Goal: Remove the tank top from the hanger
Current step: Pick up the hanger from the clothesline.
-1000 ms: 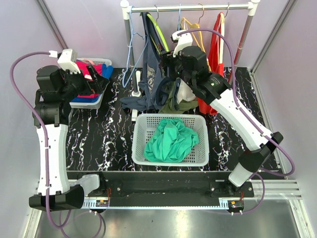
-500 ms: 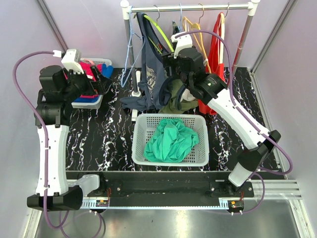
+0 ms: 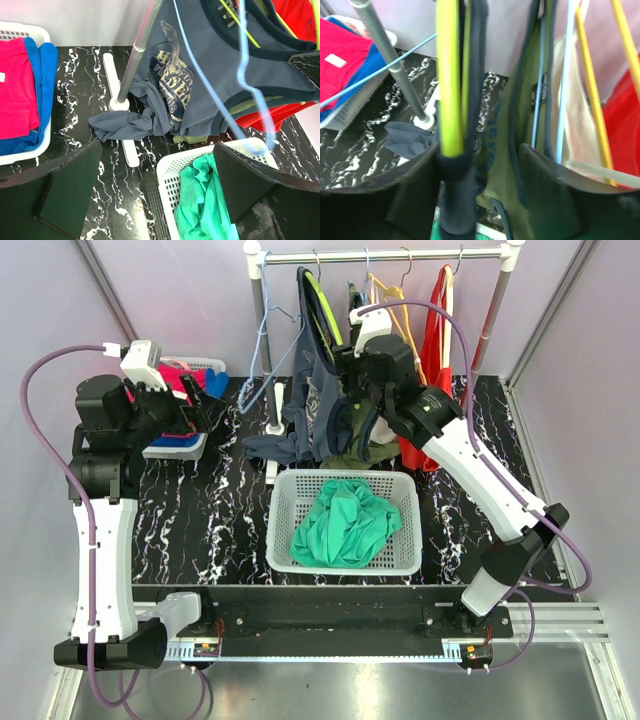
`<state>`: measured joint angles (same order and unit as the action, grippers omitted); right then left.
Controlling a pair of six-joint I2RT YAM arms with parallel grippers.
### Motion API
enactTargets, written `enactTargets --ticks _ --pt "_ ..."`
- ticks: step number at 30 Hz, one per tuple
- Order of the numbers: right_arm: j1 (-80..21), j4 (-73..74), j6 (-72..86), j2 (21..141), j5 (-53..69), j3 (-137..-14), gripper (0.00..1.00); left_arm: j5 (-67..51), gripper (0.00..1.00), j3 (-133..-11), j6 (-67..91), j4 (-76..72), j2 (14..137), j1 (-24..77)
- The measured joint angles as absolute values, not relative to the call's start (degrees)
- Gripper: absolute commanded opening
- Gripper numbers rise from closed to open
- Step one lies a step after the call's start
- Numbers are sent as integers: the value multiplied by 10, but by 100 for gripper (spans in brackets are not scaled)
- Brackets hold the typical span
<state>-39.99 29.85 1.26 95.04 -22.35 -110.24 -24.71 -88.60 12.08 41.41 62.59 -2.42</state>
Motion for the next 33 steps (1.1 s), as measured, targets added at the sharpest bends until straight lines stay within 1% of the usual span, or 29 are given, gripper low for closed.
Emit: enactTargets --ticks 3,4,6,7,11,14,19,25,33 --pt "-400 298 23 965 -213 -1118 46 -245 99 -886 121 414 626 -24" --pt "-400 298 27 972 -210 -1124 37 -244 99 -886 121 414 626 -24" --pt "-400 298 31 986 -203 -1132 27 -243 99 -885 121 413 626 -23" --pt "-400 297 37 993 -200 -1135 17 -243 99 -885 121 413 626 -23" --pt "-400 298 44 1005 -199 -1136 0 -242 99 -884 121 410 625 -23" --pt "-399 296 48 1004 -206 -1135 0 -242 99 -883 121 408 625 -23" --pt "-395 277 51 984 -231 -1095 0 -242 99 -875 121 406 622 -23" --pt "-365 273 52 913 -259 -1028 0 -242 99 -875 121 405 622 -23" --pt "-303 277 43 814 -263 -961 0 -242 99 -875 121 405 622 -23"
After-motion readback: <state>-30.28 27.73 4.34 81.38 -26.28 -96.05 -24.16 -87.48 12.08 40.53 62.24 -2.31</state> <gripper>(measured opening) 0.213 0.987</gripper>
